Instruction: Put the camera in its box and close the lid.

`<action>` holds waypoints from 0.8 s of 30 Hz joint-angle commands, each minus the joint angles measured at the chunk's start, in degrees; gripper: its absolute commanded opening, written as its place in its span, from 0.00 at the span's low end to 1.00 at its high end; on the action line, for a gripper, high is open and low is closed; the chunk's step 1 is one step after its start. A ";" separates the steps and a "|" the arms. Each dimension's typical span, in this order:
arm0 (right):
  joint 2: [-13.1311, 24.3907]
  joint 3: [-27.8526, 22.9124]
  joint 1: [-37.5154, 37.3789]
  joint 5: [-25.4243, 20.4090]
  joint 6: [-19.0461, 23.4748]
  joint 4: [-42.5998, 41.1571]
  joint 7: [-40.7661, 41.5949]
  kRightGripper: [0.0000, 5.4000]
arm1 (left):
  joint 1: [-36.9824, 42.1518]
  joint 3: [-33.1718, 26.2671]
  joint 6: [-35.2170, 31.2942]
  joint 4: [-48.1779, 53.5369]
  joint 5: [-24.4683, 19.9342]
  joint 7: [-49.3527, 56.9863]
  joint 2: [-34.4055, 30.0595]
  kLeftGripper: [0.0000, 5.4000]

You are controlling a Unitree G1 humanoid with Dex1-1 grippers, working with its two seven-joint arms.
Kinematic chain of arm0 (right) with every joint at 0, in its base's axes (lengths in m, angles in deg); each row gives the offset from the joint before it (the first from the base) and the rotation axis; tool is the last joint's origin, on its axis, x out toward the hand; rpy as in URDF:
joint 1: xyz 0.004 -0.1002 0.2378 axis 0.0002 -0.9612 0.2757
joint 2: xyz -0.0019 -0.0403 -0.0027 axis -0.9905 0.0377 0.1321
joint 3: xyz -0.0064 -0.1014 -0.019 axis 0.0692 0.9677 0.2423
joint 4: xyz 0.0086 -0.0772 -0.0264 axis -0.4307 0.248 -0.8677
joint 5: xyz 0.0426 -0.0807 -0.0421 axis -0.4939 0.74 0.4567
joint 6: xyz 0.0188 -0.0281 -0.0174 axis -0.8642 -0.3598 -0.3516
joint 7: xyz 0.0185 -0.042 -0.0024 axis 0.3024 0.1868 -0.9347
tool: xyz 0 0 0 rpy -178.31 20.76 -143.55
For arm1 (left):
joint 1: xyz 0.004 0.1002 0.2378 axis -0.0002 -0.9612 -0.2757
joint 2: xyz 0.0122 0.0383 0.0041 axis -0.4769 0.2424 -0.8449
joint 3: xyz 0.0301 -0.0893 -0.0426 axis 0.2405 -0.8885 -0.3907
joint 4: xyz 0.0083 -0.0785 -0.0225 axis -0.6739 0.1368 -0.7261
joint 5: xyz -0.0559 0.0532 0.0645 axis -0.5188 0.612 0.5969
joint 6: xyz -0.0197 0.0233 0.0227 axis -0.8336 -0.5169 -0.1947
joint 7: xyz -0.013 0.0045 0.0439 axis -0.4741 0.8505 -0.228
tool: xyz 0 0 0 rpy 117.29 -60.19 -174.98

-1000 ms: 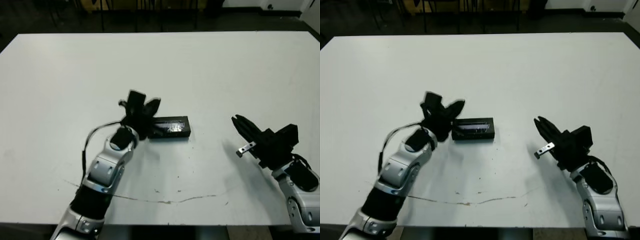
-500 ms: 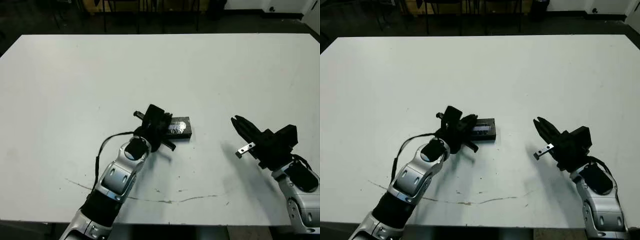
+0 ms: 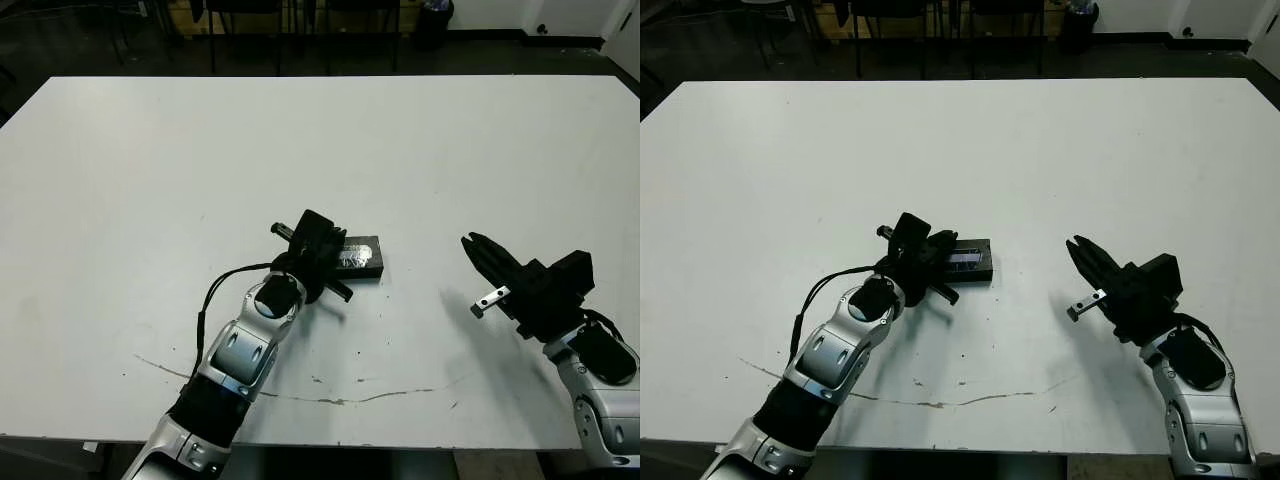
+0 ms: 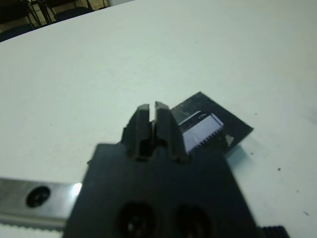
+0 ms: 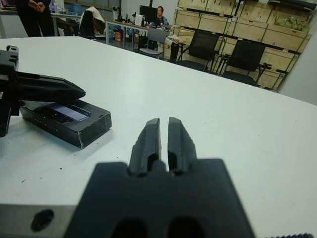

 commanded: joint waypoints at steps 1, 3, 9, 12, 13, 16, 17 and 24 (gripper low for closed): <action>0.35 0.04 -0.43 0.26 0.00 0.75 0.34 0.00 | -4.21 -1.17 -3.87 2.65 -2.67 -3.39 -2.11 0.00; 0.18 -0.02 -0.31 -0.02 0.08 1.07 0.39 0.00 | -3.93 -3.18 -6.22 7.17 -4.20 -4.02 -2.81 0.00; -0.03 0.50 -0.31 0.76 0.09 0.60 -0.20 0.00 | -1.67 -10.95 -14.74 17.25 -9.56 -4.84 -5.26 0.00; 0.01 0.57 -0.42 0.78 0.20 0.55 -0.22 0.00 | -3.28 -14.87 -16.17 22.88 -13.44 -6.44 -7.48 0.00; -0.03 0.49 -0.45 0.32 0.40 0.63 0.03 0.00 | -4.05 -16.01 -16.60 25.08 -14.61 -6.81 -8.31 0.00; -0.15 0.31 -0.36 -0.34 -0.41 1.50 0.71 0.00 | -6.66 -20.89 -17.18 31.26 -19.26 -7.77 -9.92 0.00; -0.18 0.28 -0.35 -0.32 -0.71 1.66 0.69 0.00 | -7.47 -22.61 -16.33 32.31 -20.73 -7.98 -10.15 0.00; -2.66 -0.25 -0.67 -1.09 -0.31 0.67 -2.22 0.00 | -11.30 -31.81 0.09 30.50 -19.12 -5.75 -12.35 0.00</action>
